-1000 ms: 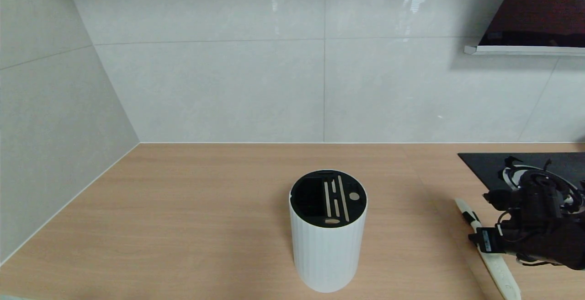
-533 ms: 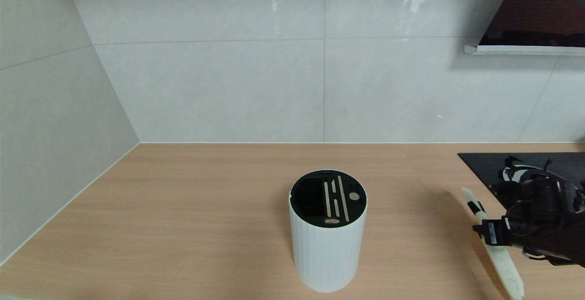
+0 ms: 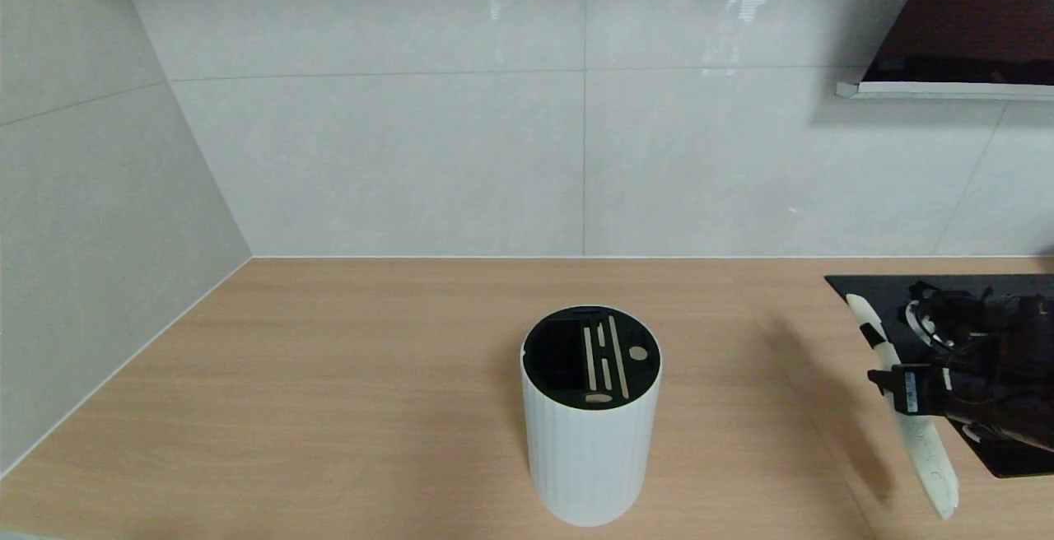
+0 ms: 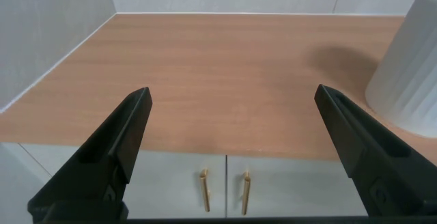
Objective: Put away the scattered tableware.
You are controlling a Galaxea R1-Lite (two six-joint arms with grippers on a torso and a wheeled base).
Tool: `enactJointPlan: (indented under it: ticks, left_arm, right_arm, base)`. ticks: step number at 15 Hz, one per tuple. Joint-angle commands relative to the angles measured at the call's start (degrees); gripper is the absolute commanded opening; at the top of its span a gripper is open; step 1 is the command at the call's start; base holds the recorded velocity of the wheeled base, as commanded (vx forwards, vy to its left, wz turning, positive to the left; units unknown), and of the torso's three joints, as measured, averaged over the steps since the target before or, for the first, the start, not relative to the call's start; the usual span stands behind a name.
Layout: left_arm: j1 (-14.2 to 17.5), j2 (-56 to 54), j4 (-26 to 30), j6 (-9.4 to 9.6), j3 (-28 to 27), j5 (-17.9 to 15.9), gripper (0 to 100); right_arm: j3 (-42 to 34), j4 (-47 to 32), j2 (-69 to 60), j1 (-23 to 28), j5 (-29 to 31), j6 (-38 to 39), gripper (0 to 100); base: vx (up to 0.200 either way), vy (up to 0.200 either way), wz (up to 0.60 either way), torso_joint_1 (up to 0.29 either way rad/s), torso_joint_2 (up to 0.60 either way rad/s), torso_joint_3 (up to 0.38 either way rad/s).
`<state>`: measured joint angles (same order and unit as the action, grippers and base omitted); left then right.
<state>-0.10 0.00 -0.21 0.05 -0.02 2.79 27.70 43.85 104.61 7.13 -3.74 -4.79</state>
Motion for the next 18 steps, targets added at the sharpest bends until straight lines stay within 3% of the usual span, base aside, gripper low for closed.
enactJointPlan:
  ticks: [1, 3, 5, 6, 8, 10, 13, 14, 15, 17, 18]
  left_arm:
    - [0.0, 0.0, -0.1, -0.05, 0.0, 0.0, 100]
    - [0.0, 0.0, -0.1, 0.04, 0.0, 0.0, 100]
    - [0.0, 0.0, -1.0, -1.81, -1.5, 0.0, 100]
    - [0.0, 0.7, -0.2, -3.04, -6.7, -3.4, 100]
    - [-0.2, 7.4, 3.0, -3.04, -16.2, -12.0, 100]
    - [-0.2, 21.9, 3.3, -3.21, -25.1, -19.4, 100]
    - [-1.2, 39.7, 3.1, -3.12, -34.0, -29.3, 100]
    - [-5.0, 47.9, 1.4, -3.48, -37.3, -32.2, 100]
    - [-7.1, 50.8, -0.2, -4.09, -37.7, -32.2, 100]
    - [-16.3, 60.8, -12.8, -11.12, -37.8, -32.3, 100]
    - [-18.5, 63.1, -16.1, -13.5, -37.9, -32.5, 100]
  right_arm:
    - [-0.9, 0.0, -4.9, -1.2, -0.6, 0.0, 0]
    - [-1.0, 0.0, -5.8, -1.2, -1.5, 0.1, 0]
    - [-1.2, 0.0, -7.3, -1.2, -1.7, 0.1, 0]
    - [-1.6, 0.0, -9.0, -2.1, -1.7, 0.2, 0]
    - [-1.9, 0.0, -12.6, -4.0, -1.8, 1.1, 0]
    - [-1.2, 0.0, -15.5, -6.3, -1.7, 1.5, 0]
    - [0.3, 0.0, -17.7, -12.4, -1.4, 2.5, 0]
    - [0.7, 0.0, -18.8, -16.3, -1.1, 2.5, 0]
    - [1.2, 0.0, -19.1, -17.4, -1.0, 2.5, 0]
    - [3.2, -0.2, -19.9, -22.2, 1.2, 2.4, 0]
    - [3.6, -0.2, -19.9, -23.4, 1.7, 2.4, 0]
  base:
    - [0.0, 0.0, 0.0, 0.0, 0.0, 0.0]
    - [0.0, 0.0, 0.0, 0.0, 0.0, 0.0]
    - [0.0, 0.0, 0.0, 0.0, 0.0, 0.0]
    - [0.0, 0.0, 0.0, 0.0, 0.0, 0.0]
    - [0.0, 0.0, 0.0, 0.0, 0.0, 0.0]
    - [0.0, 0.0, 0.0, 0.0, 0.0, 0.0]
    - [0.0, 0.0, 0.0, 0.0, 0.0, 0.0]
    - [0.0, 0.0, 0.0, 0.0, 0.0, 0.0]
    - [0.0, 0.0, 0.0, 0.0, 0.0, 0.0]
    - [0.0, 0.0, 0.0, 0.0, 0.0, 0.0]
    - [0.0, 0.0, 0.0, 0.0, 0.0, 0.0]
